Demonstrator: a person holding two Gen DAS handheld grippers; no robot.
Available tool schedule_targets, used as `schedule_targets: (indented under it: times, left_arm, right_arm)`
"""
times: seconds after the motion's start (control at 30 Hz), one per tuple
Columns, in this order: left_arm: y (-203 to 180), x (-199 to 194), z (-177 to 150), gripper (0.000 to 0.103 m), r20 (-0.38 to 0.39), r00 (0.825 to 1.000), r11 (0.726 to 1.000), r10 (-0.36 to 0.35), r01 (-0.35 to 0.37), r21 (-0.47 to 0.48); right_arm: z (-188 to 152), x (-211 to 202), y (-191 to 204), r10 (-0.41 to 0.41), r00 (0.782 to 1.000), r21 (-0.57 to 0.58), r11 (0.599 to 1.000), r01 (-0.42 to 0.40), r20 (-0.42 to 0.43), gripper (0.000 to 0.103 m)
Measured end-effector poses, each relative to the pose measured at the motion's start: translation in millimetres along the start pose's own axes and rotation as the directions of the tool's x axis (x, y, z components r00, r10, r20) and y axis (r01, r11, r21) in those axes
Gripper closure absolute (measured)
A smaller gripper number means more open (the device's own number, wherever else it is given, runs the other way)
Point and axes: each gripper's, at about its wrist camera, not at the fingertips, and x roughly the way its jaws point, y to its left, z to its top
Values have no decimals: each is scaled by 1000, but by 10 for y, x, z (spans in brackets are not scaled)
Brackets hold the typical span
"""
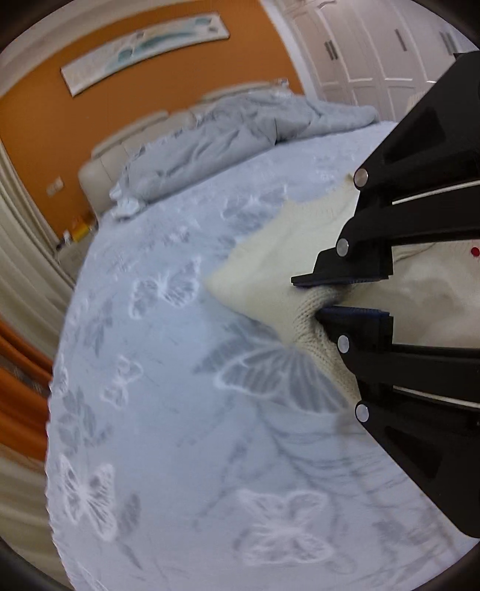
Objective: Fold small clothes
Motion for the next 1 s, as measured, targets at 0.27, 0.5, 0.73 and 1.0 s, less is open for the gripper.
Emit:
schedule_targets:
  times: [0.27, 0.5, 0.73, 1.0]
  left_arm:
    - [102, 302, -170, 92, -65, 990, 983, 124, -114, 145]
    - [76, 134, -183, 79, -135, 983, 973, 123, -93, 211]
    - [259, -818, -600, 60, -34, 957, 846, 288, -237, 478]
    - [177, -1207, -1008, 52, -22, 926, 769, 378, -300, 564]
  right_arm:
    - [-459, 403, -600, -145, 970, 14, 989, 150, -194, 93]
    - [-523, -29, -387, -283, 936, -155, 955, 254, -210, 67]
    - [-1139, -1531, -375, -359, 923, -285, 907, 310, -138, 47]
    - [-1582, -1593, -247, -342, 910, -310, 913, 264, -235, 47]
